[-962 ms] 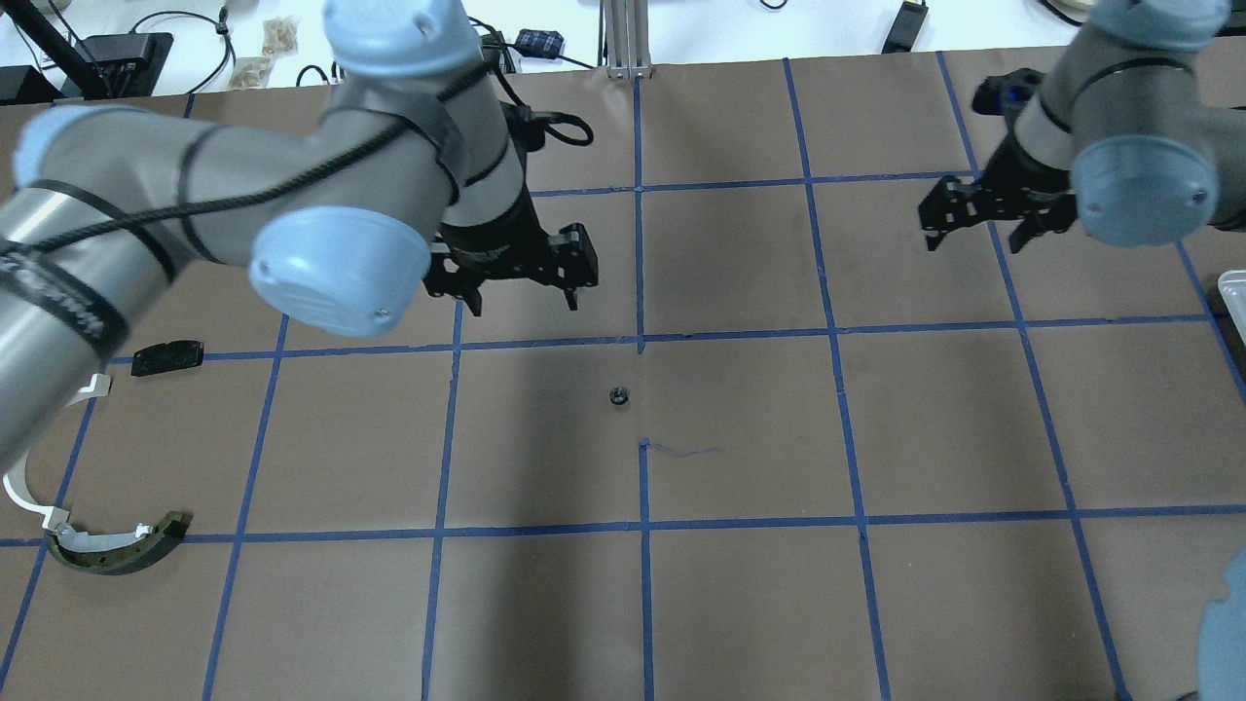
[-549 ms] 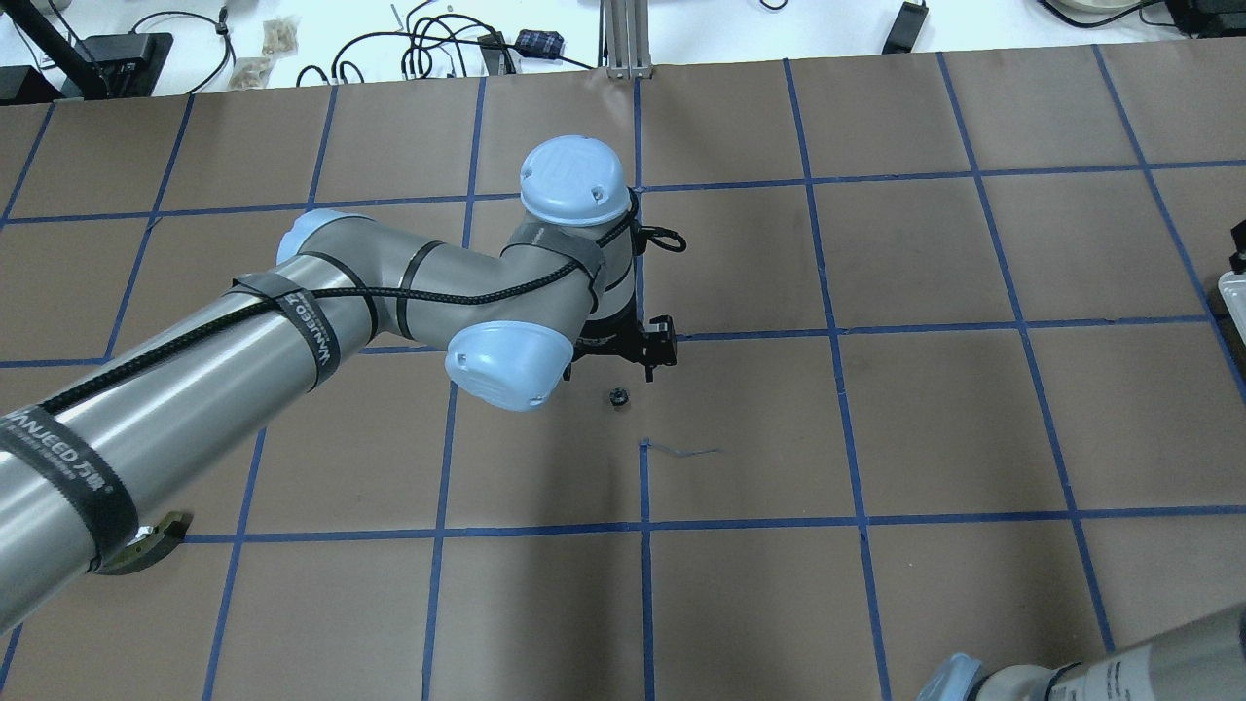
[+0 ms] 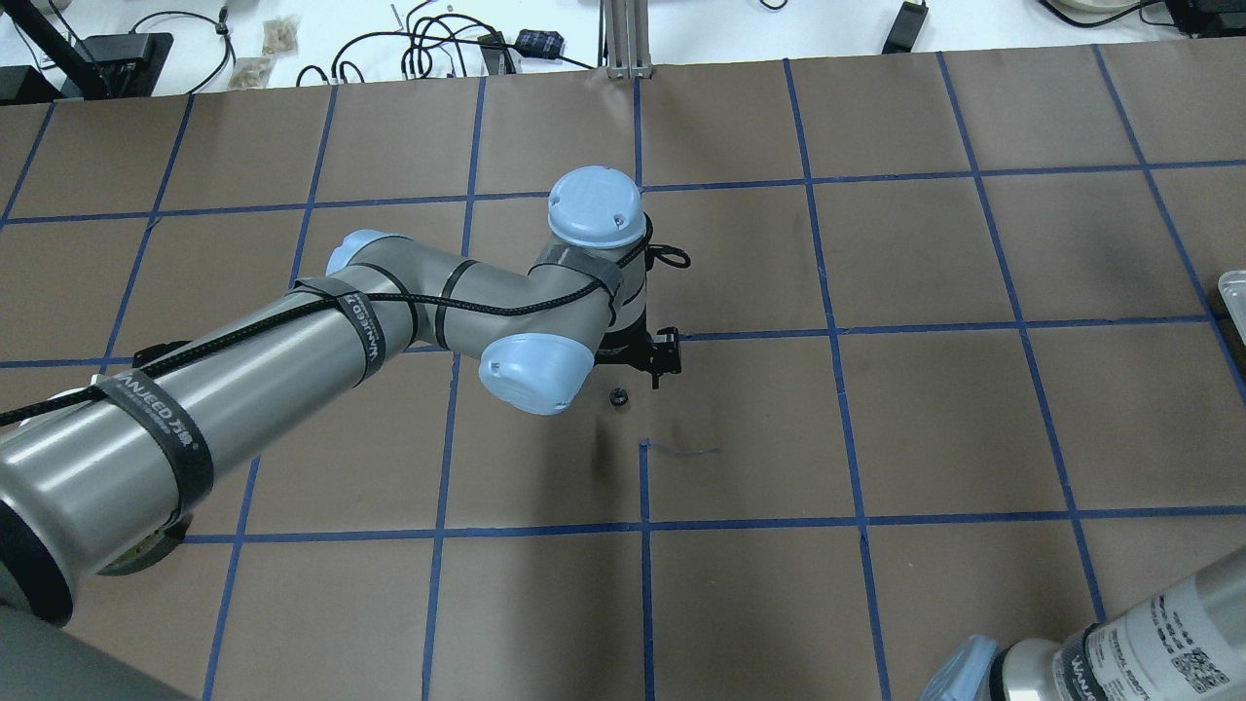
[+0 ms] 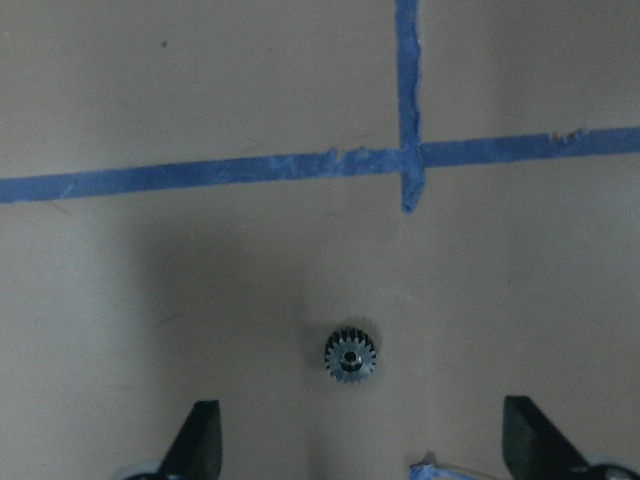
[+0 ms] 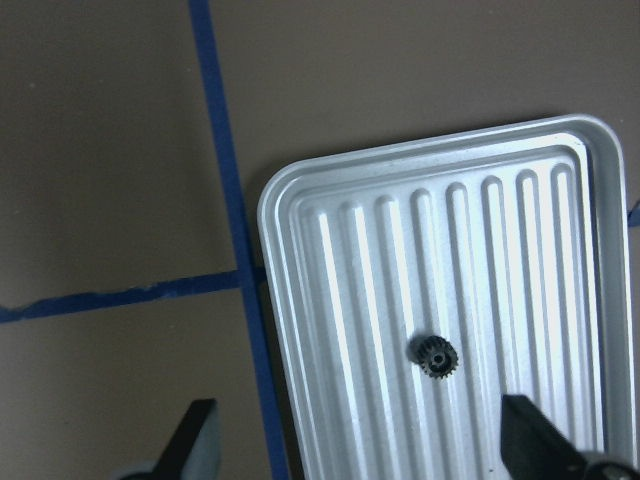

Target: Place bearing gear from tray to pile

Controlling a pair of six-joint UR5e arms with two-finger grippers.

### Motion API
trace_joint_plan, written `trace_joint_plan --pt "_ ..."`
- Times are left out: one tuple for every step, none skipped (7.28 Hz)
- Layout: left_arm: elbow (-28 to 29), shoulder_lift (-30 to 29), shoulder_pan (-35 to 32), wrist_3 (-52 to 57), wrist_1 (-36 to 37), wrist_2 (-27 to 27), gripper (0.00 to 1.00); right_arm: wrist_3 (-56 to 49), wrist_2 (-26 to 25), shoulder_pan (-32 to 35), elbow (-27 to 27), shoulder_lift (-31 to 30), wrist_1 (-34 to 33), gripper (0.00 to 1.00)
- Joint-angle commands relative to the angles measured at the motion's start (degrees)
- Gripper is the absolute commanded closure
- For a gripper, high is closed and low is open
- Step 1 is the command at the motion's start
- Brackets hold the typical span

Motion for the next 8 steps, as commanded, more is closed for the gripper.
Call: trace_joint_plan --pt "0.28 -1.48 0.04 -0.57 0.39 1.67 0.0 -0.31 -0.16 -3.21 -0.13 3.21 -0.27 0.0" --pt "0.11 -2.19 -0.05 -2.05 0.4 2.21 0.04 -0.57 -0.24 -3.67 -0.56 4.26 -0.27 0.0" --pt "0.11 -2.19 -0.14 -2.24 0.4 1.78 0.05 -0.4 -0.51 -3.76 -0.04 4.45 -0.18 0.01" --pt "-0.07 -2.28 -0.14 -2.85 0.4 1.78 0.05 -0.22 -0.42 -3.76 -0.04 4.71 -0.18 0.06" --pt "-0.07 -2.37 -0.14 -2.86 0.4 1.69 0.08 0.13 -0.33 -3.76 -0.12 4.8 -0.18 0.11" --pt "-0.16 -2.37 -0.14 -2.94 0.4 1.51 0.32 0.39 -0.33 -3.76 -0.21 5.58 -0.18 0.16" --pt "-0.16 -2.46 -0.14 -2.94 0.57 1.42 0.56 0.48 -0.42 -3.76 -0.39 6.2 -0.18 0.23" --pt "0.1 -2.63 -0.14 -2.94 0.75 1.42 0.59 0.66 -0.86 -3.76 -0.04 6.21 -0.18 0.35"
